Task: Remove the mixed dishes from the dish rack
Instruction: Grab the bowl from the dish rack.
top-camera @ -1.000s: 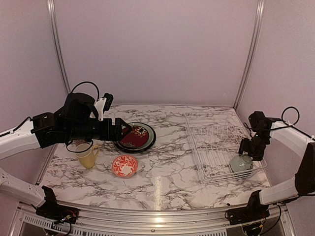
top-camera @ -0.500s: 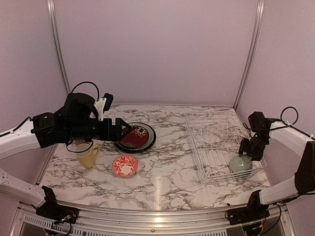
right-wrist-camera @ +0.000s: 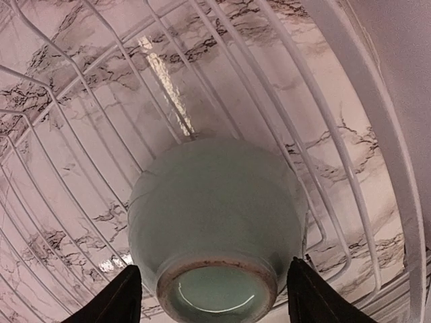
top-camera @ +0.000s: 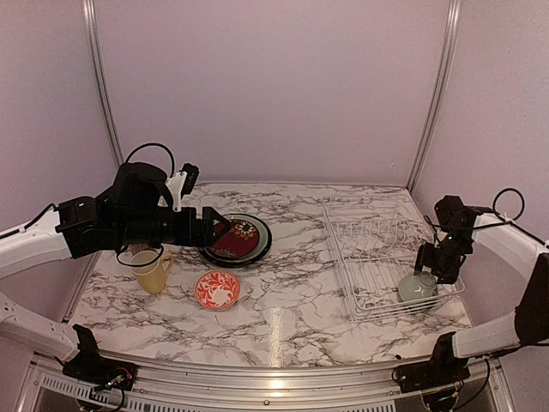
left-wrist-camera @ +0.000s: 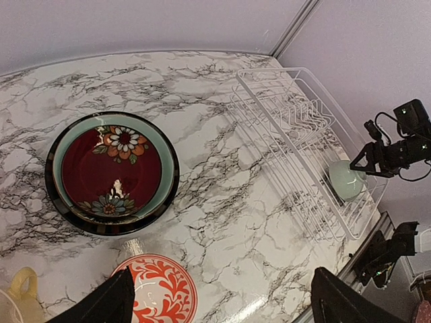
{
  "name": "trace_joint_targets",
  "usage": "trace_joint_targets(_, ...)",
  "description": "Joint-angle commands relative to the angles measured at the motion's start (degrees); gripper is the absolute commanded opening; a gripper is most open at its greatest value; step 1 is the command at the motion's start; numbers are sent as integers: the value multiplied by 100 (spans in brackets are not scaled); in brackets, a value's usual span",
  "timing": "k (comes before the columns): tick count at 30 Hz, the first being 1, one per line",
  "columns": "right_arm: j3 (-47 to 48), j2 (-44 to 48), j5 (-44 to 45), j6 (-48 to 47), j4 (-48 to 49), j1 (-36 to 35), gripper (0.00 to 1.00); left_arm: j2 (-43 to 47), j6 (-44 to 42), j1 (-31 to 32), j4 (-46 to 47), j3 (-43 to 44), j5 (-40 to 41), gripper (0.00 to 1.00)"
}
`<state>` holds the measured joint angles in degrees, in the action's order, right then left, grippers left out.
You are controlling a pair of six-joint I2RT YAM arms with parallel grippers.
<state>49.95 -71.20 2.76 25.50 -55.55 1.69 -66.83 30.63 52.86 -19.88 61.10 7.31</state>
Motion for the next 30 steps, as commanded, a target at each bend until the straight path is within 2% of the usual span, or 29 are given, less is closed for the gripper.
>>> trace_joint_targets(1,-33,248,-183,46,-168,40,70,-116,-40,-28,62,86,-133,94)
trace_joint_targets(16,-133,87,-134,34,-69,37,66,-7,-22,-30,44,-1,-106,94)
trace_joint_targets(30,9,66,-64,105,-245,-127,45,-58,-44,-49,61,15,-123,94)
